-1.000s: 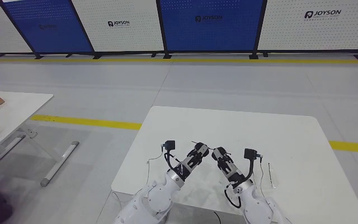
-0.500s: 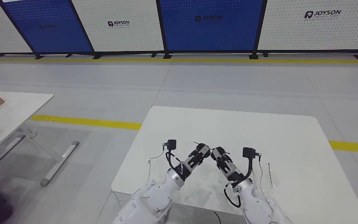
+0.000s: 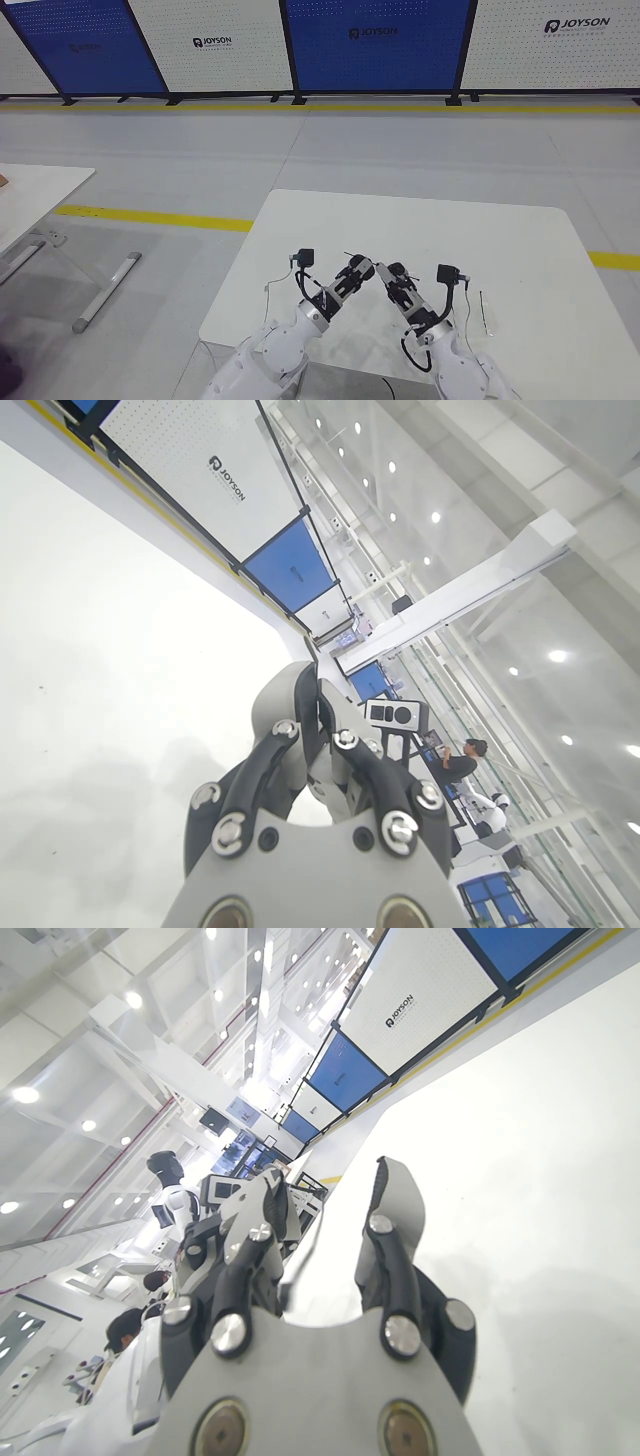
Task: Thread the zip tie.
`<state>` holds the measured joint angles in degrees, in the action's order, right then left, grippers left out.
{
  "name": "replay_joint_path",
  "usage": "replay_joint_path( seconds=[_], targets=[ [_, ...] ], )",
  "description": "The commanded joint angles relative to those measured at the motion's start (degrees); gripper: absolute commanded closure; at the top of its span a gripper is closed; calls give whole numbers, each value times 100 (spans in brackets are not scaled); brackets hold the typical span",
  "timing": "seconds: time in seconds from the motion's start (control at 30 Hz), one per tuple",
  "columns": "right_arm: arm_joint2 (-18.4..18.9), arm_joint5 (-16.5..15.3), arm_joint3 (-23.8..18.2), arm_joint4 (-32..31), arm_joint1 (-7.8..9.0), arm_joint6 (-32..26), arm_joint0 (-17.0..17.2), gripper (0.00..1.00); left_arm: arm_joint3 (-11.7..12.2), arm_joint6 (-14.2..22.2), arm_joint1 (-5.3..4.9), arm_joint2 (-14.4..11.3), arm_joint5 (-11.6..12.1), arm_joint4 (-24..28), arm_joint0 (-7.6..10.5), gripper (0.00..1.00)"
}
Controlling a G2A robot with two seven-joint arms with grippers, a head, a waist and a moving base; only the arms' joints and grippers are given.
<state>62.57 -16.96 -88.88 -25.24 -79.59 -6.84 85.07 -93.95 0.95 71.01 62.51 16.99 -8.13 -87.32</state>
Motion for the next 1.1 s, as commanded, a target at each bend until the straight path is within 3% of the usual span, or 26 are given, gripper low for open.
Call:
replay_joint_path(
  seconds=[0.0,0.1,0.37,0.53,0.63,1.07],
  targets=[
    [1,-26,-4,7,5,5,19,63,9,-8,2,0,-5,15,5,100],
    [11,-101,-15,37,13,44,69,64,22,-43,6,-1,-19,33,12,100],
    [68,-195,-3,130,35,128,144,81,27,-102,23,-49,-54,38,36,100],
    [88,-209,-42,148,47,116,150,86,9,-122,27,-68,-71,-12,34,100],
    [95,-200,-41,162,52,91,135,100,4,-132,29,-72,-76,-27,30,100],
    [92,-126,-62,128,73,57,108,100,-23,-102,35,-96,-76,-24,21,100]
  ],
)
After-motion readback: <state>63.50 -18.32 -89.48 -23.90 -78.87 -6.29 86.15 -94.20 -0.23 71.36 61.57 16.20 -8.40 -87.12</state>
